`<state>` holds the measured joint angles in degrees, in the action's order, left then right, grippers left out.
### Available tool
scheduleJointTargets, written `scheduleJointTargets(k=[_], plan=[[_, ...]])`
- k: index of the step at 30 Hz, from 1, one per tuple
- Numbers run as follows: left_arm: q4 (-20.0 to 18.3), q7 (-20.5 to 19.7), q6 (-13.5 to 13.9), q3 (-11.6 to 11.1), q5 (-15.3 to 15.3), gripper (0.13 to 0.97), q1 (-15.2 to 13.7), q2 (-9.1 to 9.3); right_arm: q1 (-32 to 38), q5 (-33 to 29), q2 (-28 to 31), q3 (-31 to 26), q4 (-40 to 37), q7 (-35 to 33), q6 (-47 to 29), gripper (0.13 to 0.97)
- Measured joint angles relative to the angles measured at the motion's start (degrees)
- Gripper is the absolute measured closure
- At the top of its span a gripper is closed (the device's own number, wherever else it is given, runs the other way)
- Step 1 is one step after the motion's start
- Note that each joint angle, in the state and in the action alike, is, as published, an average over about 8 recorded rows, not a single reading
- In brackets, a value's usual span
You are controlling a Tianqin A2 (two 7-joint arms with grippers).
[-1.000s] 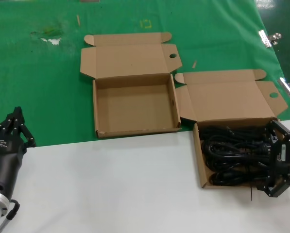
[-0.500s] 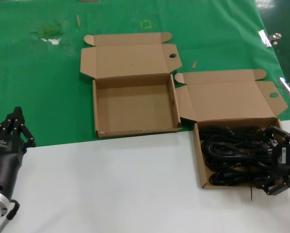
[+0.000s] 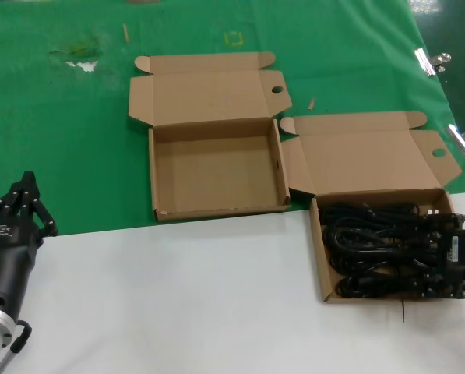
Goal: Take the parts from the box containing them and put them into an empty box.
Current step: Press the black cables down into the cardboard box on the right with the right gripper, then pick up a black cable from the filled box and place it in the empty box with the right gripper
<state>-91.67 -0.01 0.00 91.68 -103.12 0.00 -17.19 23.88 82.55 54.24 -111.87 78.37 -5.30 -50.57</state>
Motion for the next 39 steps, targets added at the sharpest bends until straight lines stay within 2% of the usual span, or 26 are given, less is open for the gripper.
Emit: scheduleJointTargets(k=[1,9,13,21,30,39], plan=[[0.00,0.00,0.00,0.00,0.00,0.957,0.00,0.00,0.04,-0.09,-0.05,0.03,-0.04,0.00,-0.04,0.501],[0.00,0.00,0.00,0.00,0.00,0.957,0.00,0.00,0.11,-0.61,-0.32,0.26,-0.34,-0.21,-0.17,0.712],[0.00,0.00,0.00,0.00,0.00,0.957,0.00,0.00,0.05,-0.72,-0.43,0.41,-0.55,-0.48,-0.15,0.712],[0.00,-0.01,0.00,0.00,0.00,0.957,0.00,0.00,0.08,-0.85,-0.51,0.76,-0.67,-0.78,-0.11,0.859],[0.00,-0.04,0.00,0.00,0.01,0.957,0.00,0.00,1.38,-0.04,0.31,2.37,1.72,0.75,-0.37,0.922],[0.00,-0.02,0.00,0.00,0.02,0.957,0.00,0.00,4.65,-1.00,-0.63,3.63,5.56,5.01,0.65,0.922]])
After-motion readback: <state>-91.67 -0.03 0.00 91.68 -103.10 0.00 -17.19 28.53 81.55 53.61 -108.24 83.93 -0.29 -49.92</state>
